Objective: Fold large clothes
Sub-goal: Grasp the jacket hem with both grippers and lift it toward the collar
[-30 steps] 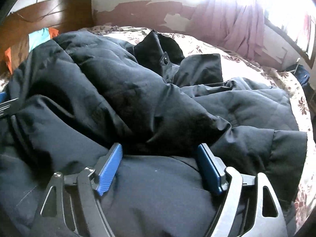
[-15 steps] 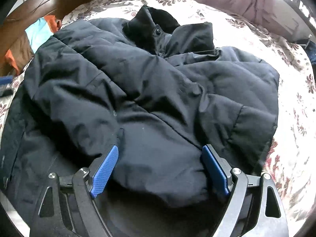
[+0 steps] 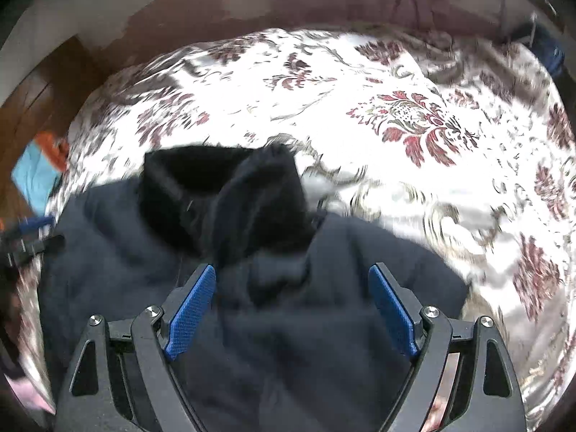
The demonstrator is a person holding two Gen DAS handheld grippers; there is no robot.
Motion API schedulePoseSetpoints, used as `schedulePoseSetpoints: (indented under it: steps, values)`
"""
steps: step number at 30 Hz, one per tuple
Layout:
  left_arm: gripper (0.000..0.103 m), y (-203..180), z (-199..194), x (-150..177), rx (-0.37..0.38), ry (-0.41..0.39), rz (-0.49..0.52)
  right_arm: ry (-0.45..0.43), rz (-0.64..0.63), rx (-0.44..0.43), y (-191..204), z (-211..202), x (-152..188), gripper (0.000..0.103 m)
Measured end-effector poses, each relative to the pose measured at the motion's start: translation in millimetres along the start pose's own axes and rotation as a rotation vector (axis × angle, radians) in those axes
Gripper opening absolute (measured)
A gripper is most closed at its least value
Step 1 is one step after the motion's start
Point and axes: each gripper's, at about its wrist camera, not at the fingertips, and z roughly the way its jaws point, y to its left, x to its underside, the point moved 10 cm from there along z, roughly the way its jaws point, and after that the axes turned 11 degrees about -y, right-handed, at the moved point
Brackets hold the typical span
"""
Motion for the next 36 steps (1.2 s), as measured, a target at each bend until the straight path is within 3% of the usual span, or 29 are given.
schedulePoseSetpoints:
  steps: [2, 5, 10, 18, 19, 20, 21, 22, 23, 24, 25, 32, 36]
  values:
    - [0.103, -12.7, 26.8, -11.7, 0.034, 0.025, -0.008, 0.017, 0.022, -0.006, -4.3, 20.6, -16.3, 0.083]
    - [0.103, -24.0, 52.9, -25.8, 0.025, 0.047, -0.001, 0.031, 0.037, -0.013, -5.5, 45.7, -35.2, 0.083]
    - [0.102, -25.5, 94.0, -57.9, -0.038, 0.056, 0.005, 0.06, 0.071, -0.03, 2.4, 76.7, -53.1, 0.081]
    - [0.098, -28.7, 137.7, -76.1, -0.074, 0.119, 0.037, 0.139, 0.124, -0.059, 21.4, 115.0, -48.7, 0.042]
    - [0.096, -31.1, 141.7, -75.1, -0.065, 0.131, 0.043, 0.15, 0.115, -0.062, 24.7, 118.0, -46.0, 0.04]
    - [0.084, -34.4, 144.8, -74.3, -0.052, 0.14, 0.05, 0.158, 0.104, -0.063, 27.3, 120.3, -43.5, 0.031]
    - [0.068, -37.0, 147.2, -73.2, -0.042, 0.149, 0.057, 0.162, 0.093, -0.065, 28.9, 121.0, -42.2, 0.02]
    - [0.05, -40.1, 149.5, -72.0, -0.03, 0.159, 0.064, 0.16, 0.079, -0.061, 30.0, 120.8, -41.2, 0.019]
    - [0.041, -43.4, 150.9, -70.1, -0.01, 0.171, 0.067, 0.145, 0.068, -0.06, 28.8, 118.4, -42.5, 0.015]
    - [0.022, -47.0, 150.6, -68.3, 0.02, 0.179, 0.06, 0.123, 0.056, -0.065, 29.1, 114.2, -44.4, 0.012]
    - [0.014, -49.1, 148.2, -69.3, 0.042, 0.17, 0.051, 0.106, 0.042, -0.069, 27.8, 109.7, -46.6, 0.011]
    - [0.007, -40.5, 113.7, -70.6, 0.076, 0.098, 0.125, -0.035, -0.156, -0.089, 22.1, 55.9, -48.8, 0.006]
    - [0.006, -25.7, 80.4, -61.1, 0.1, 0.084, 0.137, -0.06, -0.279, -0.093, 19.0, 25.1, -34.4, 0.005]
